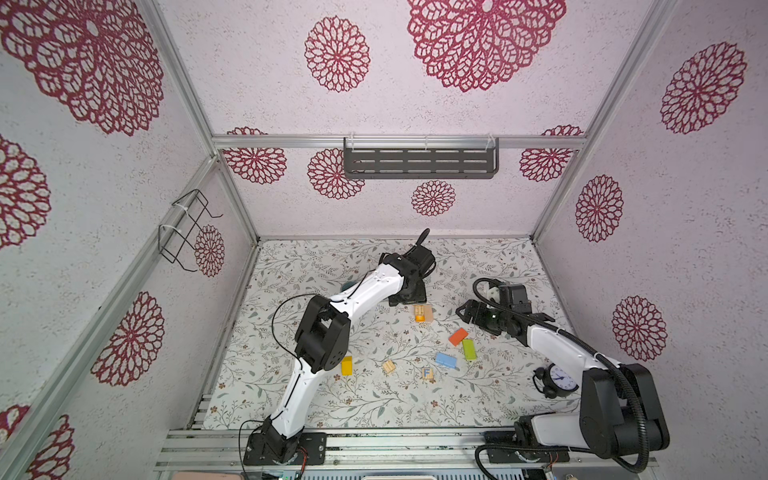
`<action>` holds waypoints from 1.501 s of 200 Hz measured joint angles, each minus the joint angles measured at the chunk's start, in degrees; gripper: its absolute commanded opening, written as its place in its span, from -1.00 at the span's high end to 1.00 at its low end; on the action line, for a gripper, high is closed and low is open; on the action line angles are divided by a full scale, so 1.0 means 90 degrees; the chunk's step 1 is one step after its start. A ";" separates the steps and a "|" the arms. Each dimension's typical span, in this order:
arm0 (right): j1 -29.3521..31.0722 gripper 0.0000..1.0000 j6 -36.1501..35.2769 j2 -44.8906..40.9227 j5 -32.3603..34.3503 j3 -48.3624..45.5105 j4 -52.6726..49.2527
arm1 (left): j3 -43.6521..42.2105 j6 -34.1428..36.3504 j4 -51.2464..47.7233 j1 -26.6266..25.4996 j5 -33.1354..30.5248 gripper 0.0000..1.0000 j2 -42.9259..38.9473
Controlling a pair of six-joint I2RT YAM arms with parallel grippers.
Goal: Build the wood block tower
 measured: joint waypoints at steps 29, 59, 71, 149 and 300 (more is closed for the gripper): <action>0.0202 -0.47 -0.0087 0.0002 0.0102 0.0267 -0.0304 | -0.0641 0.0053 0.0104 0.0097 -0.0172 -0.83 -0.0668; 0.0680 -0.40 -0.0233 0.0007 0.0376 0.0629 -0.0731 | -0.1355 0.0126 0.0214 0.0163 -0.0347 -1.00 -0.1241; 0.0913 -0.38 -0.0301 0.0010 0.0534 0.0775 -0.0945 | -0.1702 0.0129 0.0289 0.0182 -0.0401 -0.95 -0.1494; 0.2654 -0.18 -0.0311 0.0044 0.1418 0.1236 -0.2215 | -0.3854 0.0209 0.0962 0.0376 -0.0459 -0.95 -0.3181; 0.4908 -0.10 0.1171 0.1049 0.2550 0.1042 -0.2300 | -0.6805 0.0233 0.2217 0.0495 -0.0250 -0.95 -0.5115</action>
